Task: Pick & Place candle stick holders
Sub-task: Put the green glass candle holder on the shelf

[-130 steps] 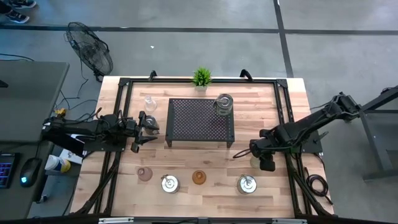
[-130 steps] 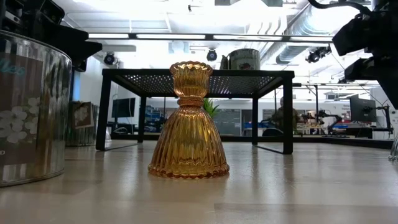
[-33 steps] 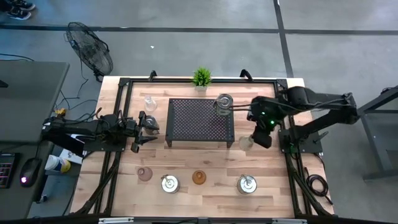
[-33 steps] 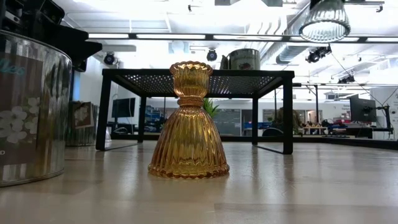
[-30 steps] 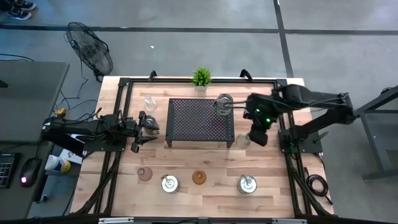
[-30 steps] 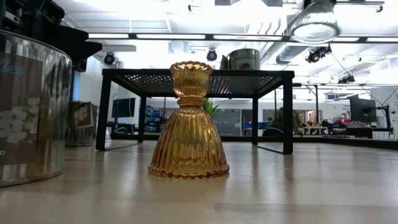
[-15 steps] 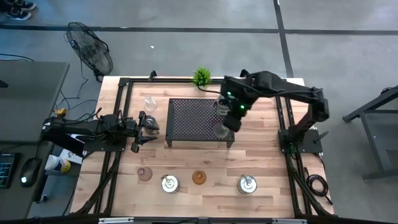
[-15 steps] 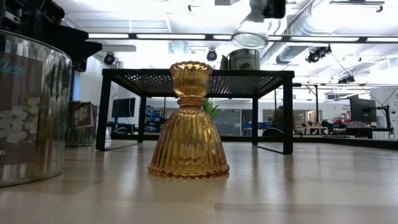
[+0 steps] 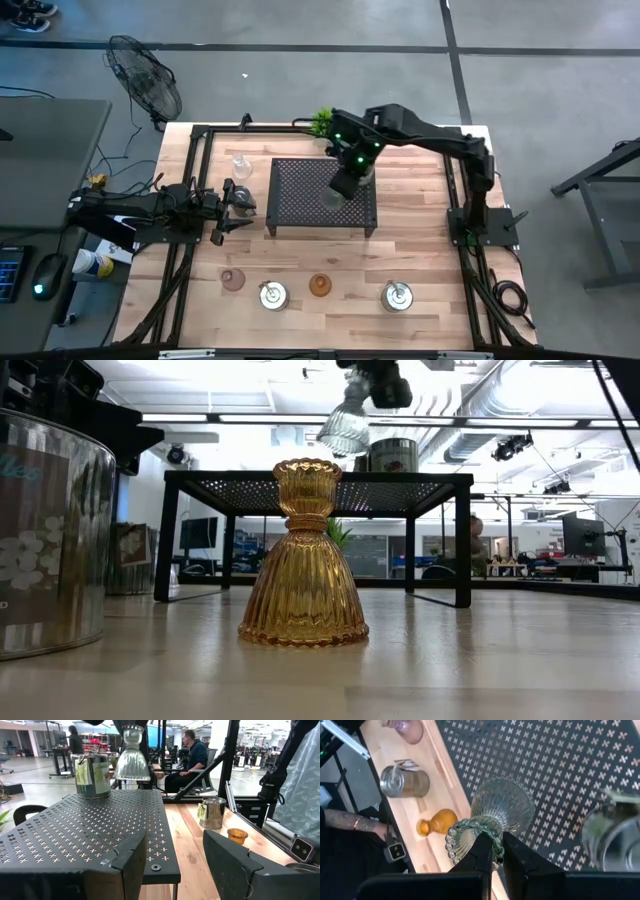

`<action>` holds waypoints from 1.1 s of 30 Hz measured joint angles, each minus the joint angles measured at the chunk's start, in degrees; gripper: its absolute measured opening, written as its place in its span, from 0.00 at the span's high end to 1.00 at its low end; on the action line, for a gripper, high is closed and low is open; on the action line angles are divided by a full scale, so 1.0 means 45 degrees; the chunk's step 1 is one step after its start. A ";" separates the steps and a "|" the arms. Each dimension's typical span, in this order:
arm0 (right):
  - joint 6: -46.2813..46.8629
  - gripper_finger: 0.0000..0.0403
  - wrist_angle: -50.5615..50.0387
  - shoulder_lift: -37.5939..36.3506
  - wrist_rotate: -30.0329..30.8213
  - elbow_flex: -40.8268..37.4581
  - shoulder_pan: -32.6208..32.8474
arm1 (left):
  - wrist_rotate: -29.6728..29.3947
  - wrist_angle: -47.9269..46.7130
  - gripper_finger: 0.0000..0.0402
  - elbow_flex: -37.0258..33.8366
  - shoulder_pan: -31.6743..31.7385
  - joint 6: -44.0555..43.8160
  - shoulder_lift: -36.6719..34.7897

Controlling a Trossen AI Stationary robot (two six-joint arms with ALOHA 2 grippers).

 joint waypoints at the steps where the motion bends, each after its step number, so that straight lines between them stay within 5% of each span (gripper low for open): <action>1: -0.0002 0.97 0.0114 0.0144 -0.0005 0.0061 -0.0030 | 0.0000 0.0000 0.53 0.0000 -0.0003 0.0000 -0.0005; 33: 0.0388 0.97 0.0360 0.1218 0.0731 0.0084 -0.0456 | 0.0000 0.0000 0.53 0.0000 0.0002 0.0000 0.0000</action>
